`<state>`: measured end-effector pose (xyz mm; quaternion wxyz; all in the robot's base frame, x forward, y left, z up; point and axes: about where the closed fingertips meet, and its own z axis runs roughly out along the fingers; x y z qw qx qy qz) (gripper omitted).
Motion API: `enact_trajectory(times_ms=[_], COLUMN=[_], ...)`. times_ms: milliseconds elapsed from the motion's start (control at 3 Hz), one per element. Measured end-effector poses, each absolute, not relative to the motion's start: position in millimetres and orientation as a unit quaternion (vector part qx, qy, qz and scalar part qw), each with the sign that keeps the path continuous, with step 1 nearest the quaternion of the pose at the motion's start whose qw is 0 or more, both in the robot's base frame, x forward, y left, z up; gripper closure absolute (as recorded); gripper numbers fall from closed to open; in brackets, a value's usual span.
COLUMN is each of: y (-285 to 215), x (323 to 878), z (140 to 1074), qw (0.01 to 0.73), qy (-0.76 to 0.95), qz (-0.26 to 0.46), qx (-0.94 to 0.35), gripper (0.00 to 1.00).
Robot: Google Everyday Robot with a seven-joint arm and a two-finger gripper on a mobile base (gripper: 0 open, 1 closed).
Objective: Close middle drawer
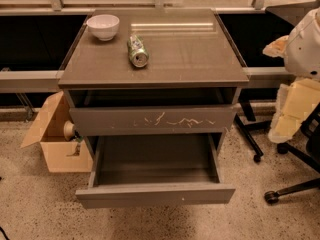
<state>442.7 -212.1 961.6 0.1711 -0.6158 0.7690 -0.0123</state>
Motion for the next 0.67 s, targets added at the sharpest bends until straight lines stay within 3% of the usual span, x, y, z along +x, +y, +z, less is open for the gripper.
enact_trajectory(times_ms=[667], y=[-192], x=[454], z=[888], qw=[0.185], qy=[0.737], qz=[0.087], qx=[-0.644], gripper=[0.0])
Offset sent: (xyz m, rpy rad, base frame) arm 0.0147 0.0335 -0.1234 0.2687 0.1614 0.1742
